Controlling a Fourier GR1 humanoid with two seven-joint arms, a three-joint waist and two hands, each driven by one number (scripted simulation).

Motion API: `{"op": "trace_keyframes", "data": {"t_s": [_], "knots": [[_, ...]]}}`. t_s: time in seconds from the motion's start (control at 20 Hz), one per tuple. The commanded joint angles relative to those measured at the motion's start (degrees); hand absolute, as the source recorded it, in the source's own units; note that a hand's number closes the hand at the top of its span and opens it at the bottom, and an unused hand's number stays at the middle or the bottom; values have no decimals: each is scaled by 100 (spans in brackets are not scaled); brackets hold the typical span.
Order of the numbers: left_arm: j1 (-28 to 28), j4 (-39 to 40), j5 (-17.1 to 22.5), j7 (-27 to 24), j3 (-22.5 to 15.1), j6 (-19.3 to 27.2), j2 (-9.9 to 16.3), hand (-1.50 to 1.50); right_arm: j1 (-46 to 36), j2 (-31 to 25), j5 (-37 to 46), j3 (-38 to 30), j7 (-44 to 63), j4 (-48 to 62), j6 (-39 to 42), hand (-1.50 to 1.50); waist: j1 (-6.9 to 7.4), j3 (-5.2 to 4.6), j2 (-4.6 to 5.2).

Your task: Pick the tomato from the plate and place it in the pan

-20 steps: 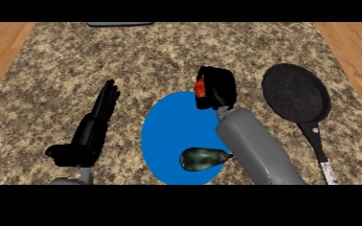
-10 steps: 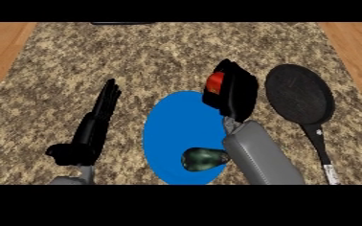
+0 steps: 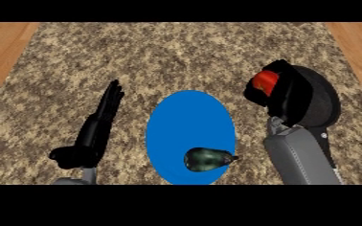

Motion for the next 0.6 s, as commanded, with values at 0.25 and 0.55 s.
{"op": "trace_keyframes", "data": {"t_s": [0.25, 0.55], "knots": [[-115, 286, -45, -145, 21, -119, -97, 0, 444, -634, 307, -920, -921, 1167, -1673, 150, 41, 1, 21], [-195, 89, -53, 107, 146, -123, -44, 0, -295, -1214, -1450, -1787, -2483, 2471, -2401, 150, 80, 5, 26]]}}
